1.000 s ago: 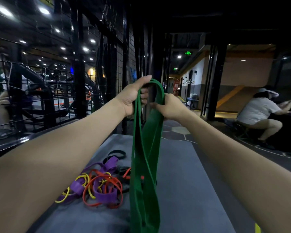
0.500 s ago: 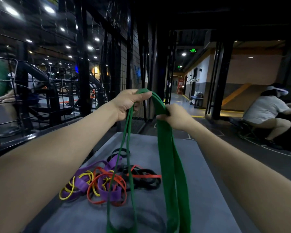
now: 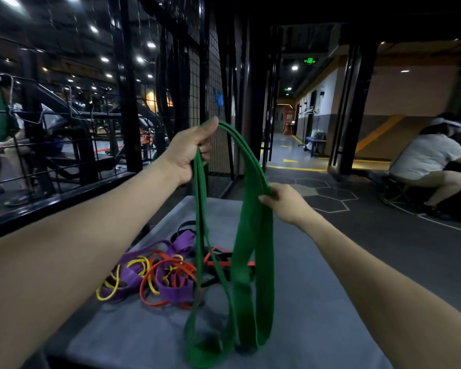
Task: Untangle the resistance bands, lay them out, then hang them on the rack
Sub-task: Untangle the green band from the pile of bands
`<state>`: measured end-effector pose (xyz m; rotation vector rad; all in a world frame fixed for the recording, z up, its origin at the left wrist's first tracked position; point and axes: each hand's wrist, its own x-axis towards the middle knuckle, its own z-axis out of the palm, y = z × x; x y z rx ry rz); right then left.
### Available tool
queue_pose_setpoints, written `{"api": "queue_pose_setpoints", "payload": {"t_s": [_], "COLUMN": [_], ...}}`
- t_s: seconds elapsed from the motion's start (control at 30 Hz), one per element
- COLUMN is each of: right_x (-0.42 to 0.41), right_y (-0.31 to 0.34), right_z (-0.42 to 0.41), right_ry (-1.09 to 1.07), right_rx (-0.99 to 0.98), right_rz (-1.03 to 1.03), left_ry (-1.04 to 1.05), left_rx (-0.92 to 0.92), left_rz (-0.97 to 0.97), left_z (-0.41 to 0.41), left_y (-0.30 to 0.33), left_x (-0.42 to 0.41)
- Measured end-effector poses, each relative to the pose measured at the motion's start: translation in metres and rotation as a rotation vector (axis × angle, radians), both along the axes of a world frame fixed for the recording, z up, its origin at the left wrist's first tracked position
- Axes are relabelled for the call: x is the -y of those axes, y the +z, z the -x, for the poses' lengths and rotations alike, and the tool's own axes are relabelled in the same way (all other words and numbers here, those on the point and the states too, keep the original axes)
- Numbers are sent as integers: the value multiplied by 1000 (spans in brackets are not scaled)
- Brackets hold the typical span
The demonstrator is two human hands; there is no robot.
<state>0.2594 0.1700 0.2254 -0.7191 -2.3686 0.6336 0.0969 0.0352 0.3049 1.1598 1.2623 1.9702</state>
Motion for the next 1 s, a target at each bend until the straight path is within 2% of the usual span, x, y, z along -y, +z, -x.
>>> {"api": "queue_pose_setpoints", "payload": {"t_s": [0.1,0.27,0.33,0.57,0.77,0.9,1.0], "right_x": [4,14,20,37,48,50,50], "right_y": [-12,-34,-39,-73,-84,-85,-78], "right_z": [9,21,24,55,62,57,43], "right_ry": [-1,-224,-245,-27,294,275,202], "right_rx": [86,-122,-151,-88,-30,-33,-60], "right_rz": [21,75,139,247,452,349,150], "left_ry": [-10,-28,-39,-23,-8,42,52], "left_rx": [-33,-50,-55,-59,-28,-14,62], "left_rz": [41,42,46,64,52,40,-9], "left_z": [-3,-12,-15,-16,-4,6,12], "left_y": [0,-3,-4,1,-1,-3,-1], "left_x": [-1,-8,-9,-8,-4,0,2]}}
